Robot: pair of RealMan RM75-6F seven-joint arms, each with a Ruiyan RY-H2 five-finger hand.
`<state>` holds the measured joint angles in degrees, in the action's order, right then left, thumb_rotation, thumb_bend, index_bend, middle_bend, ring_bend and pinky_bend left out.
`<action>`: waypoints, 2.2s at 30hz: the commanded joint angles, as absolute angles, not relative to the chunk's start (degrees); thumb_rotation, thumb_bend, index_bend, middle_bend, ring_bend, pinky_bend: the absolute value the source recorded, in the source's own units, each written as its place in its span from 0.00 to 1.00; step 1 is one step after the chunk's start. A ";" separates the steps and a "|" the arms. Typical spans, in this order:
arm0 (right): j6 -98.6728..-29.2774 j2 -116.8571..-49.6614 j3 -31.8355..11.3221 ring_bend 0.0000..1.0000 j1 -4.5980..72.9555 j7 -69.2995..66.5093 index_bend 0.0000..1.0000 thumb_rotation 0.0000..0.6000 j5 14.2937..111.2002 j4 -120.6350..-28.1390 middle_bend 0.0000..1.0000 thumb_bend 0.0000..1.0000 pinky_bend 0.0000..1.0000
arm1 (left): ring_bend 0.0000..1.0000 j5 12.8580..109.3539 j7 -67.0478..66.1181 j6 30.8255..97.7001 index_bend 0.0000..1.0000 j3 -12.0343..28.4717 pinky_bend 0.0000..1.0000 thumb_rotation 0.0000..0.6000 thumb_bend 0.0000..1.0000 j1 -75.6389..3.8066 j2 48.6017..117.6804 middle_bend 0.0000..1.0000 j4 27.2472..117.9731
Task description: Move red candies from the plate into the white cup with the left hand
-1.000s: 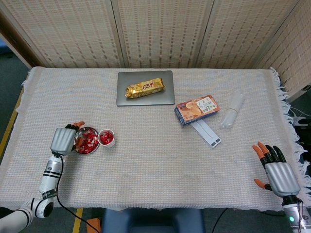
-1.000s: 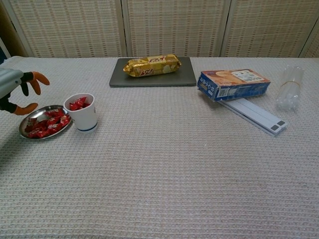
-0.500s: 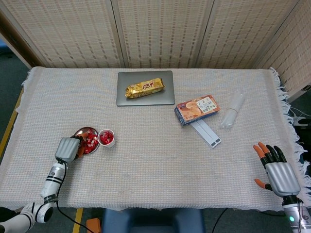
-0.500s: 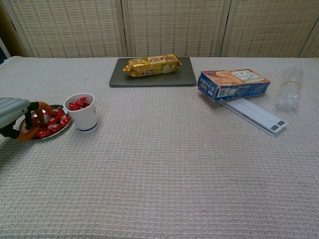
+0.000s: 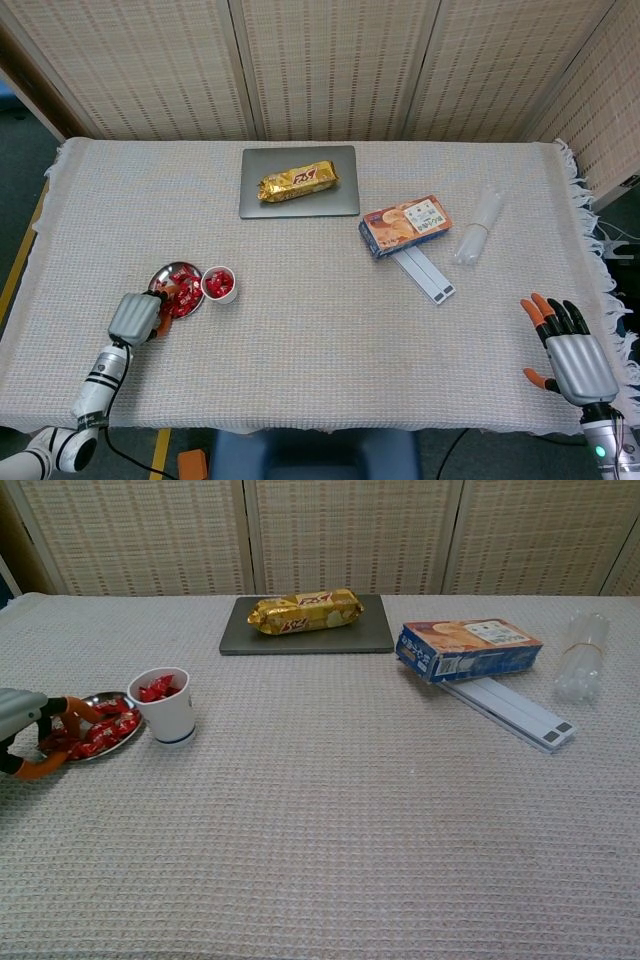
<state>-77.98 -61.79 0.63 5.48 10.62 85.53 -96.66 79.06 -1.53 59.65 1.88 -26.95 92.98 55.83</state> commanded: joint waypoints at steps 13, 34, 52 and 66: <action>-77.94 -61.85 0.70 0.00 5.48 10.74 0.00 1.00 85.62 -96.65 0.00 0.06 0.00 | 0.51 79.79 -2.88 61.12 0.37 2.70 1.00 1.00 0.41 -27.14 94.90 0.46 53.88; -77.89 -61.85 0.70 0.00 5.46 10.81 0.00 1.00 85.55 -96.66 0.00 0.06 0.00 | 0.60 80.49 -2.81 66.19 0.55 4.61 1.00 1.00 0.48 -26.36 94.02 0.61 55.03; -77.26 -61.84 0.46 0.00 5.82 10.79 0.00 1.00 85.02 -96.62 0.00 0.06 0.00 | 0.60 81.11 -12.01 68.65 0.53 10.94 1.00 1.00 0.49 -31.78 85.99 0.59 75.67; -77.81 -61.41 0.58 0.00 5.52 9.80 0.00 1.00 85.35 -96.48 0.00 0.06 0.00 | 0.51 78.70 -18.10 63.62 0.48 9.89 1.00 1.00 0.47 -35.79 92.83 0.55 69.75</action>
